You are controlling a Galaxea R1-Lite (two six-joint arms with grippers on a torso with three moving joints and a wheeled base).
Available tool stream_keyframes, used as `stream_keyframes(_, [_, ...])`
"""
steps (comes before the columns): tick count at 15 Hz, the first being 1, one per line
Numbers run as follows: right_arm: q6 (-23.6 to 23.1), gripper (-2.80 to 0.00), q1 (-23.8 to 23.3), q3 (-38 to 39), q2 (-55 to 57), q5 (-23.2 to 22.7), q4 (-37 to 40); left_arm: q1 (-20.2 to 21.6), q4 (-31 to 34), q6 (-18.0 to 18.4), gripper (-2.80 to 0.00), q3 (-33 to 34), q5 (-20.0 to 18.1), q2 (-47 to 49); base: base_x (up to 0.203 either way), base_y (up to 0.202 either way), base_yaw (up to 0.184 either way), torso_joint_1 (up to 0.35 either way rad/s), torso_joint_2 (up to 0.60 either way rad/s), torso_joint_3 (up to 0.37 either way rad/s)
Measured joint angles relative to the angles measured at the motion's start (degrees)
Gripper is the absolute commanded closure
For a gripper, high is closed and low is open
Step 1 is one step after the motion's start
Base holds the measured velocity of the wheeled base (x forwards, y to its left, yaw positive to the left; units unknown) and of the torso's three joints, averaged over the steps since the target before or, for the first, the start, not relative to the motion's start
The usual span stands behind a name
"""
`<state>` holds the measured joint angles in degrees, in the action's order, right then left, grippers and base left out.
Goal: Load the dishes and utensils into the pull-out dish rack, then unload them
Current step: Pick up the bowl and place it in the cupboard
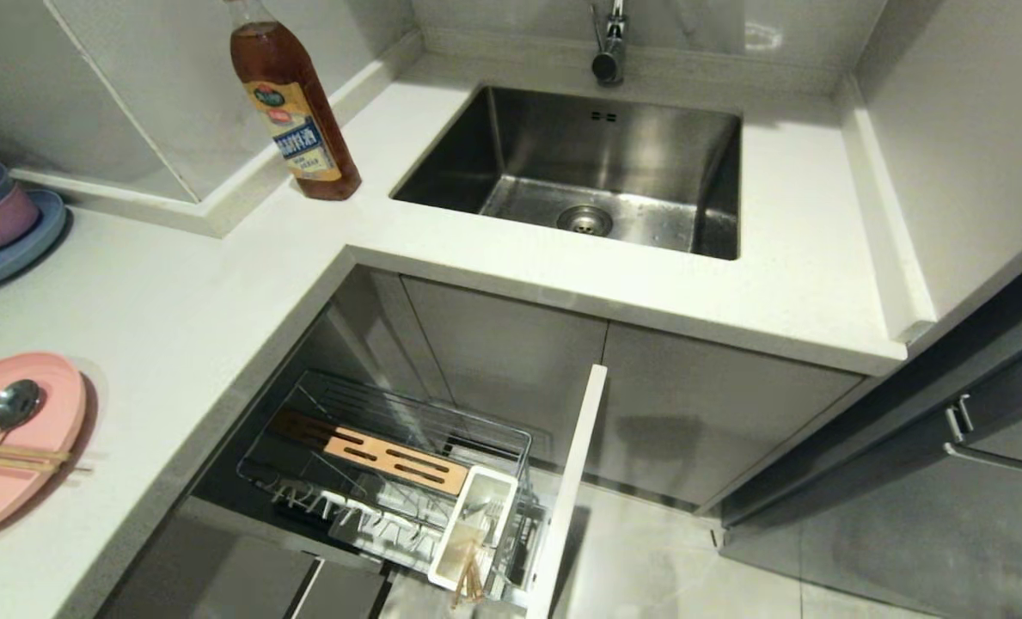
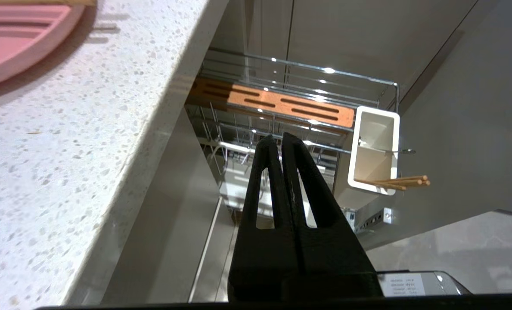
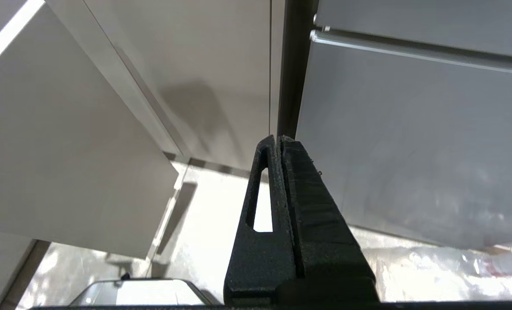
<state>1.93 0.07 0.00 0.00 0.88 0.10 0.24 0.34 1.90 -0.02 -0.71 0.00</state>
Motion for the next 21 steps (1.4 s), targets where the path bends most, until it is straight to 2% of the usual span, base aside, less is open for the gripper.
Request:
stream_keyframes(9, [0.0, 0.00, 0.0, 0.0, 0.0, 0.0, 0.0, 0.0, 0.0, -0.2, 0.00, 0.0, 0.0, 0.0, 0.000, 0.000, 0.000, -0.025, 0.06, 0.004])
stream_keyframes(21, [0.0, 0.00, 0.0, 0.0, 0.0, 0.0, 0.0, 0.0, 0.0, -0.2, 0.00, 0.0, 0.0, 0.0, 0.000, 0.000, 0.000, -0.228, 0.53, 0.301])
